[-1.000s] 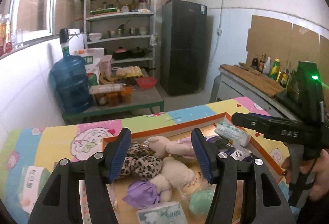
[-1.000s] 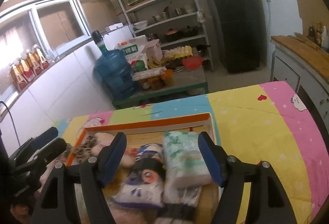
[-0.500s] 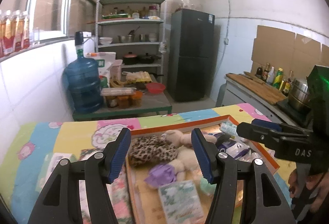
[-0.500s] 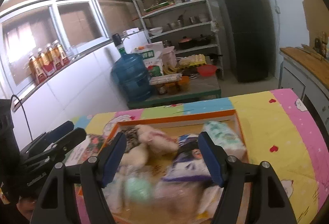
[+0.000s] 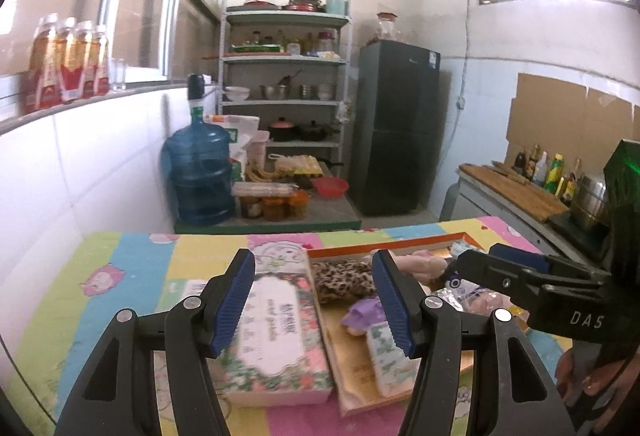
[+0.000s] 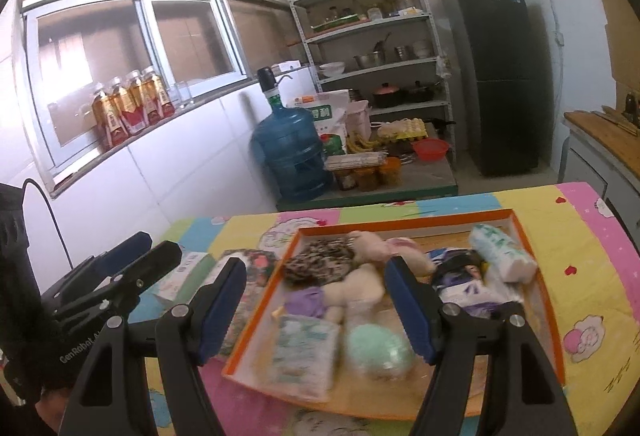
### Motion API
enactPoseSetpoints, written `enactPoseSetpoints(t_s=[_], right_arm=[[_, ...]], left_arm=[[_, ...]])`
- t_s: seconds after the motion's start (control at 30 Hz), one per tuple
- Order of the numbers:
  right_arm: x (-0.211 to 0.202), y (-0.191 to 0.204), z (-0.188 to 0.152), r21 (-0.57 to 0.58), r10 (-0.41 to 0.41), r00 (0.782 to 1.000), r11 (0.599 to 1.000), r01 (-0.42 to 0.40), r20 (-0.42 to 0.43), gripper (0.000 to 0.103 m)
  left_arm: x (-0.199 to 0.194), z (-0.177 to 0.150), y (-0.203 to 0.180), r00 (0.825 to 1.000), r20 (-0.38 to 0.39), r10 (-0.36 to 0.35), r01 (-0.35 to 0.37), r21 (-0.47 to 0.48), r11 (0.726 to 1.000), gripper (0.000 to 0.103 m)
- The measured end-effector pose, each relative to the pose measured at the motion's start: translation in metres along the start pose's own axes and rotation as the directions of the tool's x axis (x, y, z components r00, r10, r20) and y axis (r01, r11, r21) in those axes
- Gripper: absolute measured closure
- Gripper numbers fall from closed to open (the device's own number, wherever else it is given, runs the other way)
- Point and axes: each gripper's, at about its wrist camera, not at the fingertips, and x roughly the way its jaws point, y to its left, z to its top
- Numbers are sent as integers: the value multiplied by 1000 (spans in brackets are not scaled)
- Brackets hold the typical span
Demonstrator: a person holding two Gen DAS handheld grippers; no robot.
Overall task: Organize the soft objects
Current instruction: 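Withdraw both grippers back from the gold box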
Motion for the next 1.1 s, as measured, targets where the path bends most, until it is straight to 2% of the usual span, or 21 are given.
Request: enactPoseSetpoints(t_s=[0.3, 0.43, 0.8, 0.9, 1.1], right_arm=[[-13, 54, -4, -72, 26, 999, 997, -25, 20, 31], [-19, 77, -7, -100, 29, 999, 995, -26, 33, 31], [-39, 112, -39, -132, -47, 996, 990, 56, 73, 31], [-48, 118, -53, -135, -106, 988, 983, 121, 114, 31], [-57, 124, -77, -124, -151, 979, 978, 169, 138, 31]], left_arm=[[-46, 3, 32, 999, 39, 35, -33, -35, 999, 40], [-64, -1, 41, 998, 33, 47, -46, -39, 998, 40], [-91, -35, 59, 996, 1, 87, -87, -64, 994, 40], [-94, -47, 65, 995, -6, 99, -100, -71, 993, 40], [-98, -66, 70, 992, -21, 124, -125, -63, 990, 40]])
